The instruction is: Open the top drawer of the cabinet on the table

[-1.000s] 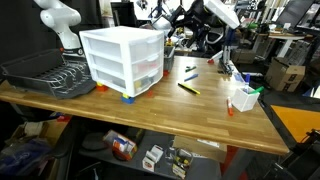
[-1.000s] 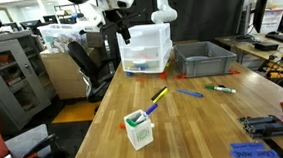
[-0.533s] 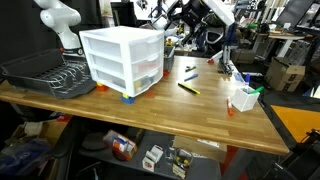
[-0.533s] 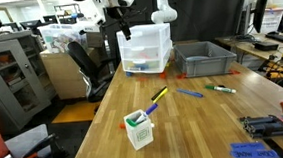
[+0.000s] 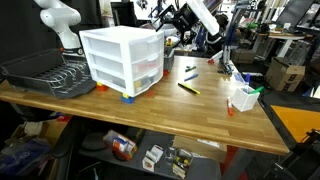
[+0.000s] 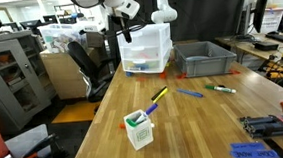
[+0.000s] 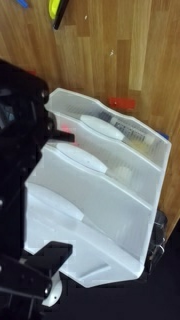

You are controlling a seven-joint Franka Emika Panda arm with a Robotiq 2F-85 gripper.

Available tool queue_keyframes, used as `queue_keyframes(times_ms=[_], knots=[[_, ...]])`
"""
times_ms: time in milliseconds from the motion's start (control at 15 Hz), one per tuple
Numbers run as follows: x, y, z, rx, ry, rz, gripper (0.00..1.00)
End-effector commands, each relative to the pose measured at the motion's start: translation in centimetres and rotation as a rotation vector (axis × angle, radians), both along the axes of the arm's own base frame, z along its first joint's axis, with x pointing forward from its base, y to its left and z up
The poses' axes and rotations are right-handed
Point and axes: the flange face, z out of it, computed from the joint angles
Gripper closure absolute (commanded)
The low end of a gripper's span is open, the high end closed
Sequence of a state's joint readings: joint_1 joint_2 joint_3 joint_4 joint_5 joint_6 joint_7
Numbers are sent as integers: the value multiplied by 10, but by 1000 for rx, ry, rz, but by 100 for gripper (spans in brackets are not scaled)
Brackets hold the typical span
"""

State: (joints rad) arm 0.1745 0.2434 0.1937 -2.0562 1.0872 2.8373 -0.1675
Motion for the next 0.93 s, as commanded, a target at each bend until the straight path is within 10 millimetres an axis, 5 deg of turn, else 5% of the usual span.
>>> queue_keyframes(times_ms=[0, 267, 667, 867], knots=[[1, 0, 1, 1, -2, -1, 0], [3, 2, -1, 29, -7, -16, 0], [-6, 31, -9, 205, -62, -137, 0], [-16, 24, -27, 175, -81, -210, 0]])
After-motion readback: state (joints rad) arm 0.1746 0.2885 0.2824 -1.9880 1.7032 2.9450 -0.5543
